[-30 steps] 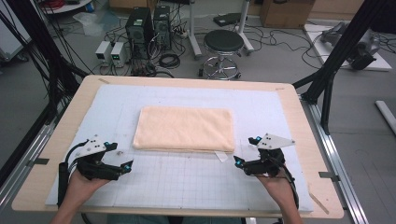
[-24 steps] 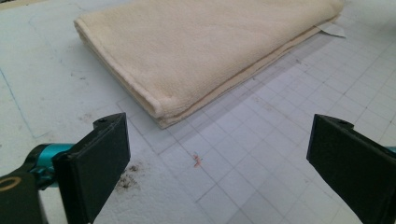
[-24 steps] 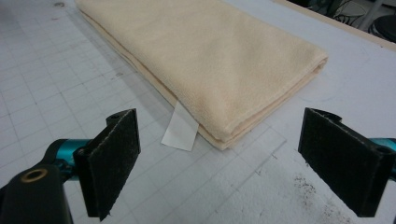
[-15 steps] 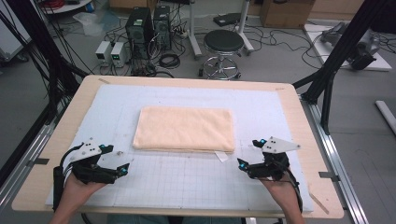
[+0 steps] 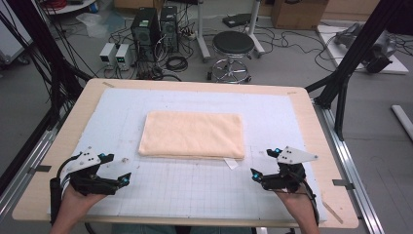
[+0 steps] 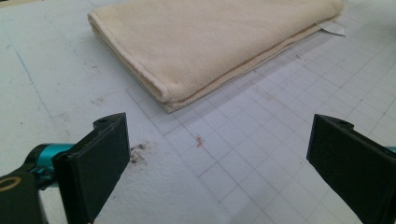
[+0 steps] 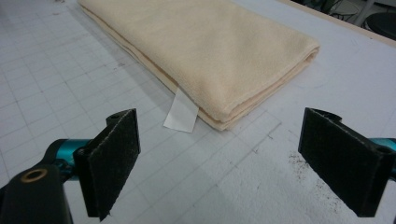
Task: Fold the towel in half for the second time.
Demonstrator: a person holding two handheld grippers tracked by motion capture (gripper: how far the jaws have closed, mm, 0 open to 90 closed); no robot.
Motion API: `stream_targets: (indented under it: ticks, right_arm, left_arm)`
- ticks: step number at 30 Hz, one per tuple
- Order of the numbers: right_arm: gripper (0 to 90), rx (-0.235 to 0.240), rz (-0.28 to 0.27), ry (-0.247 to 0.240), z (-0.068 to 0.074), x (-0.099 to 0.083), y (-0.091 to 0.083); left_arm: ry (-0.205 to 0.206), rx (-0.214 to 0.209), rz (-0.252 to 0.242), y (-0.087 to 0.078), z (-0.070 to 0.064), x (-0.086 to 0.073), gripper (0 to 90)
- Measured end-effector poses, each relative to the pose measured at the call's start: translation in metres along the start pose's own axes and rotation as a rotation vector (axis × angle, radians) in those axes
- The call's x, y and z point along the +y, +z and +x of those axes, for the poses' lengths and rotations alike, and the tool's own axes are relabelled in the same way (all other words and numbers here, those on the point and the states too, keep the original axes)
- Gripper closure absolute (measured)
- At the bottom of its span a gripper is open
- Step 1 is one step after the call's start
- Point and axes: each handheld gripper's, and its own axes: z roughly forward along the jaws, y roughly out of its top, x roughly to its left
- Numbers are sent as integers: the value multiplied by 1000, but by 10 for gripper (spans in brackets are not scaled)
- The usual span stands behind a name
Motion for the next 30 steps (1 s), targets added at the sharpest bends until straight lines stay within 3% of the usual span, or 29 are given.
stream_targets:
  ticks: [16, 30]
  right_arm:
    - [120, 5, 14, 8, 4, -7, -3]
    - [120, 6, 22, -10, 6, -6, 1]
  left_arm:
    - [-9, 23, -7, -11, -2, -7, 66]
    - [-8, 24, -12, -10, -1, -6, 65]
